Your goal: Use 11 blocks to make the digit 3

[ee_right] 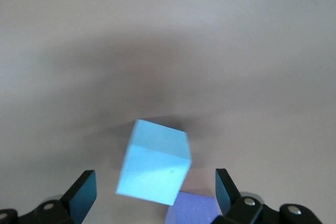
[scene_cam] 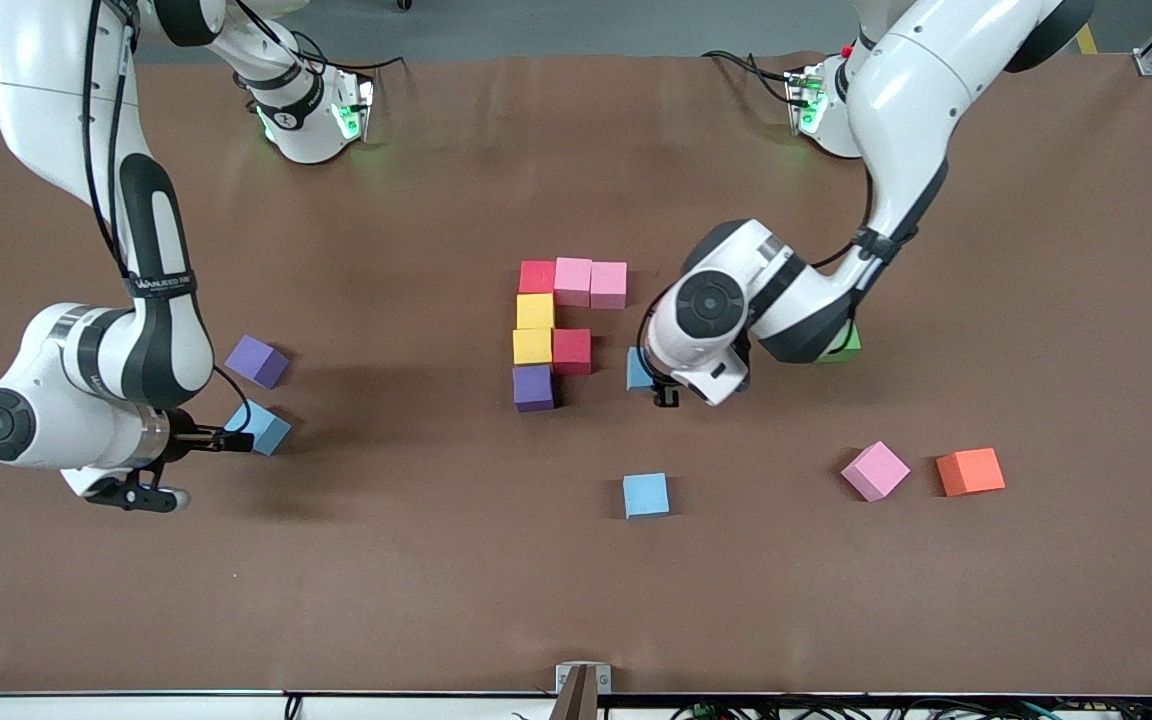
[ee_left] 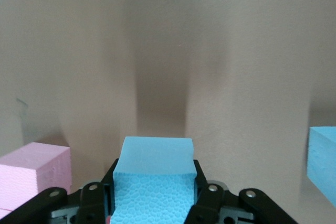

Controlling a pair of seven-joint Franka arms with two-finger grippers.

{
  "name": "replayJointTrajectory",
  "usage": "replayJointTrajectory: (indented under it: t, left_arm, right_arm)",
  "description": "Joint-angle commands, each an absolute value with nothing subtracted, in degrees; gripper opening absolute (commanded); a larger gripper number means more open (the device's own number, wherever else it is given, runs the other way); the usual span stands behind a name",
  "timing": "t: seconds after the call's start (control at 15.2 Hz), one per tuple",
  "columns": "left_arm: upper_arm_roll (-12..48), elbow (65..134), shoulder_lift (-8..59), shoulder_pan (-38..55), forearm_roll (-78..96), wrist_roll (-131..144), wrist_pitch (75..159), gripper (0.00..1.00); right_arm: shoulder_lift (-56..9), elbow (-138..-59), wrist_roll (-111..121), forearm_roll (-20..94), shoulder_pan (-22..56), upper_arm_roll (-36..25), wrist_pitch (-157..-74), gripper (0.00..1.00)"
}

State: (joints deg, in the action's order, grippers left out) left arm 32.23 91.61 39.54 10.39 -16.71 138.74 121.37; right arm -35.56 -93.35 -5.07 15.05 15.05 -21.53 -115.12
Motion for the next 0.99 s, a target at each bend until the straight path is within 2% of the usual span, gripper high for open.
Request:
replayJointTrajectory:
  t: [0.0, 0.26, 0.92]
  left_arm:
    - [31.9, 96.57, 38.94, 10.46, -22.3, 143.52, 126.02, 0.11]
    - [31.82, 100.89, 39.11, 12.55, -24.51, 149.22, 132.44, 0.1]
    - [31.9, 102.66, 39.55, 13.88, -28.56, 154.6, 135.17, 0.1]
  right_arm:
    - [-32.34, -97.73, -16.06, 14.68, 14.94, -21.09, -116.11, 0.99]
    - [-32.69, -98.26, -25.3, 15.29, 15.38, -20.92, -116.63, 0.97]
    - [-34.1, -101.78, -25.49, 15.29, 16.7, -20.57, -125.06, 1.0]
